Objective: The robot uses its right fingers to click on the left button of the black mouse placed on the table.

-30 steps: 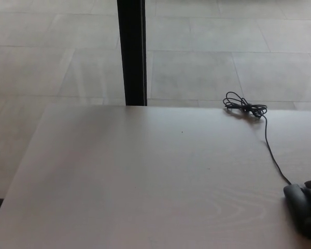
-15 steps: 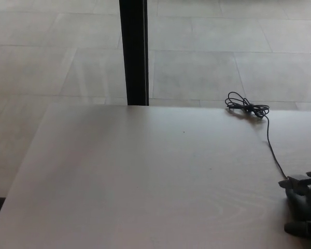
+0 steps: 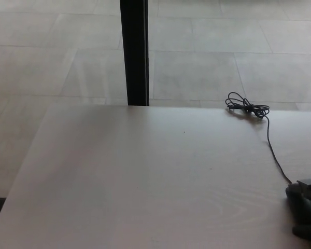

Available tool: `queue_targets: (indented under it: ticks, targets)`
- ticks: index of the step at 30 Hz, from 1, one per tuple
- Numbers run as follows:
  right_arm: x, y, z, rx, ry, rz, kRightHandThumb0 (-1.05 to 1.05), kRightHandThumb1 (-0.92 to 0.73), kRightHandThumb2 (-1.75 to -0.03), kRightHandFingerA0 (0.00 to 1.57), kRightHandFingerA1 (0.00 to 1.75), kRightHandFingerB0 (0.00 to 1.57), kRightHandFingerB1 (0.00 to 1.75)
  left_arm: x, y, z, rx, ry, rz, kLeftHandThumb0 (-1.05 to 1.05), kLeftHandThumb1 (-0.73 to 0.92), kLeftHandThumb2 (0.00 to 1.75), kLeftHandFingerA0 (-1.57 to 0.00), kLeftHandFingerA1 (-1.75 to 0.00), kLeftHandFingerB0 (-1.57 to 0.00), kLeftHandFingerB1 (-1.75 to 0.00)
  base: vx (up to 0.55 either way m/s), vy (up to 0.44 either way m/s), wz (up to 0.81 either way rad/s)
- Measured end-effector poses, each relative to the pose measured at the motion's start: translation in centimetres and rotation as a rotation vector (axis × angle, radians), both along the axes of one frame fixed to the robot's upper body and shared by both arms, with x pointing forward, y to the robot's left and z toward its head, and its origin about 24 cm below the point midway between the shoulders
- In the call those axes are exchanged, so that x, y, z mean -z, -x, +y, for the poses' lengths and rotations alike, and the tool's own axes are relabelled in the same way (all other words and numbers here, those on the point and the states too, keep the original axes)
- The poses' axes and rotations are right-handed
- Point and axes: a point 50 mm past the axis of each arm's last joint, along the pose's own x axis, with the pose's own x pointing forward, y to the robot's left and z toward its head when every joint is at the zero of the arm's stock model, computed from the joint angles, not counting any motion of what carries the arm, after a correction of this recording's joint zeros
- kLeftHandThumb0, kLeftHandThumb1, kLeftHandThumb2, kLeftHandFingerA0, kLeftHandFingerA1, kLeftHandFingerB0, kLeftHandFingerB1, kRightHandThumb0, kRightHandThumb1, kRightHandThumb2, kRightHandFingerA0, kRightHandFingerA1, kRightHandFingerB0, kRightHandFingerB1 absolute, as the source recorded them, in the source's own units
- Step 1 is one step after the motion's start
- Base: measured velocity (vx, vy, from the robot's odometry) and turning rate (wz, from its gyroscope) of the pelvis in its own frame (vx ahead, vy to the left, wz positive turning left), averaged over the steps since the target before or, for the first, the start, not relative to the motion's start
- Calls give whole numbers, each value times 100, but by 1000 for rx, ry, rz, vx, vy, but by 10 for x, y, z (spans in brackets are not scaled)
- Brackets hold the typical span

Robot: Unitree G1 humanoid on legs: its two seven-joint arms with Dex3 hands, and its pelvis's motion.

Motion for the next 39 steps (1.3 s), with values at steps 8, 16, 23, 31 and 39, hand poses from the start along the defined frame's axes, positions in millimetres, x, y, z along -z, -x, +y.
queue_targets:
  ticks: [8,16,23,31,39]
  targets:
    - [0,1,2,-11,1,-11,-77,-79,-64,27,40,45,34,0,-1,0,1,-2,-3,-84,92,78,-66,-54,-44,-44,0,0,0]
    - [2,2,3,-23,15,-7,-79,-77,-64,29,42,50,35,-1,-1,1,-10,1,-13,-86,92,83,-61,-54,-40,-44,0,0,0]
    - [4,4,-3,5,15,3,-82,-81,-65,27,41,50,35,-2,-1,1,-12,-1,-20,-86,92,83,-61,-54,-44,-44,0,0,0]
    - [12,14,-17,69,-8,19,-82,-80,-64,28,44,52,35,-2,-2,1,-7,-4,-27,-86,92,82,-62,-53,-45,-42,0,0,0]
    - [23,25,-21,79,-13,27,-82,-80,-65,20,43,46,34,-3,-3,1,-3,0,-51,-89,92,80,-60,-54,-44,-41,0,0,0]
